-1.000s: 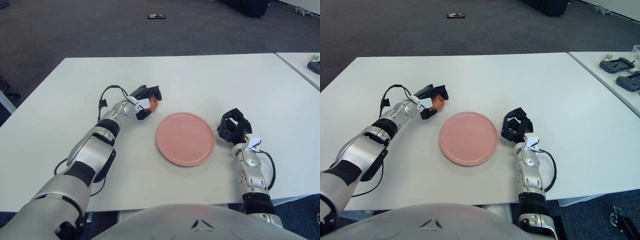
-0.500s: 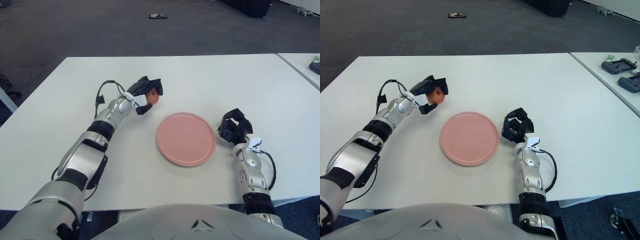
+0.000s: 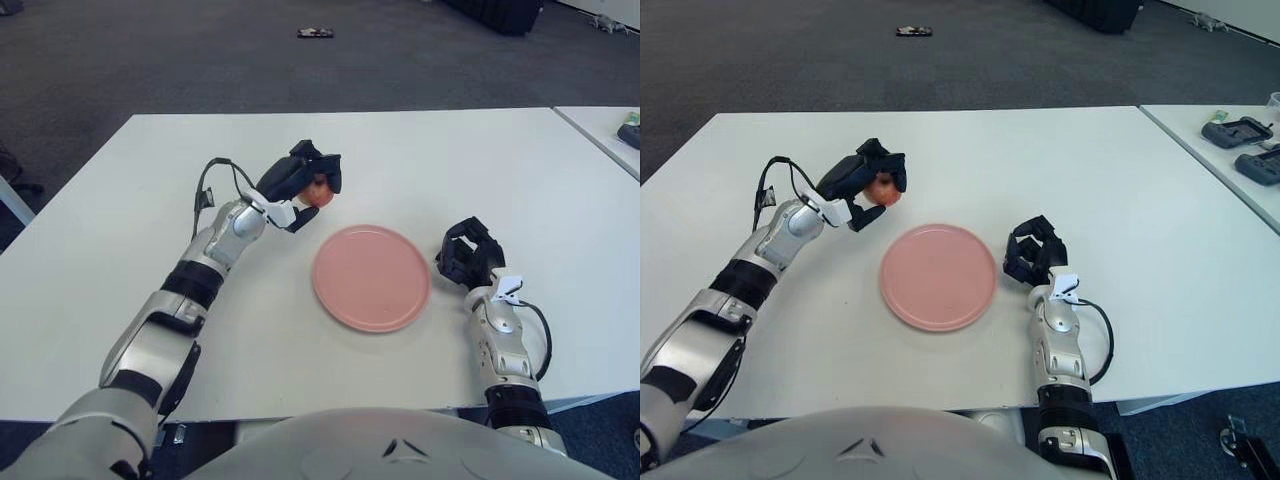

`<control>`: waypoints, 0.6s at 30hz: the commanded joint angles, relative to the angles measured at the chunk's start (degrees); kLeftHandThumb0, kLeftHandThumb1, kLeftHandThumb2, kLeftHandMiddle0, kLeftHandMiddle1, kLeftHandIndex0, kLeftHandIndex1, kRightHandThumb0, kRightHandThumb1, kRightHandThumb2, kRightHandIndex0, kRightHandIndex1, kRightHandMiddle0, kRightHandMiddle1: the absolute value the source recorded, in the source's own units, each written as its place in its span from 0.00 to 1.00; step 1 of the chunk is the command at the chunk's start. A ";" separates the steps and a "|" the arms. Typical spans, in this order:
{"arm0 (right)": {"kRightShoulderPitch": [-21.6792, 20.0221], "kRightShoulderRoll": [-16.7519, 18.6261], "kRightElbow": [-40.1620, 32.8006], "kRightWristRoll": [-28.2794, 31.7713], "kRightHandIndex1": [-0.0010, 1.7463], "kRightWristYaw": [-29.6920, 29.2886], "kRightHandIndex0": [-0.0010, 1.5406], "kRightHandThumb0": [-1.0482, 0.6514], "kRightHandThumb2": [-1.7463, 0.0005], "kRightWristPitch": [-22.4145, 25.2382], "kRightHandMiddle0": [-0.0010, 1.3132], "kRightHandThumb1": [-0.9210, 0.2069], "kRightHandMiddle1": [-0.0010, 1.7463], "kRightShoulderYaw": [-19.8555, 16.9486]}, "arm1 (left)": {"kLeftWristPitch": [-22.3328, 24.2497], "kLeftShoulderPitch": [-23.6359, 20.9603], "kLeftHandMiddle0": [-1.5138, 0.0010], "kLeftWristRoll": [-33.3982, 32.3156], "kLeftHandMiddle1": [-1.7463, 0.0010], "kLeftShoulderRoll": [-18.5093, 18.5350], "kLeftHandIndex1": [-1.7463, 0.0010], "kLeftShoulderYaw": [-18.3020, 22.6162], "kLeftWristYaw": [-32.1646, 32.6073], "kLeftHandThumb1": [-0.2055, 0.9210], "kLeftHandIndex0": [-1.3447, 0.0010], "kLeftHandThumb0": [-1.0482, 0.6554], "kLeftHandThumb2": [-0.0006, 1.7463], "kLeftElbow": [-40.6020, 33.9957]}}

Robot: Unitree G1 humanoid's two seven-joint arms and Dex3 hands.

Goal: Put the apple into the plate.

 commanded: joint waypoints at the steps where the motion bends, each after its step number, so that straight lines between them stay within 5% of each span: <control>1: 1.68 0.20 2.58 0.36 0.98 0.27 0.45 0.36 0.35 2.98 0.38 0.40 1.00 -0.24 | -0.31 2.16 0.34 -0.25 0.10 1.10 0.00 0.53 -1.71 0.08 0.48 0.61 1.00 -6.03; 7: 1.80 0.39 2.50 0.14 0.98 -0.26 0.45 0.36 0.36 3.25 0.37 0.39 1.00 -0.36 | 0.88 6.71 0.34 -2.87 0.10 0.60 0.00 -0.47 -6.41 0.08 0.48 0.61 1.00 -16.29; 18: 1.66 0.45 2.72 0.32 0.97 -0.21 0.45 0.37 0.38 3.54 0.35 0.37 1.00 -0.36 | -6.45 9.24 0.35 -5.47 0.09 -0.52 0.00 -4.60 -11.40 0.09 0.48 0.61 1.00 -16.52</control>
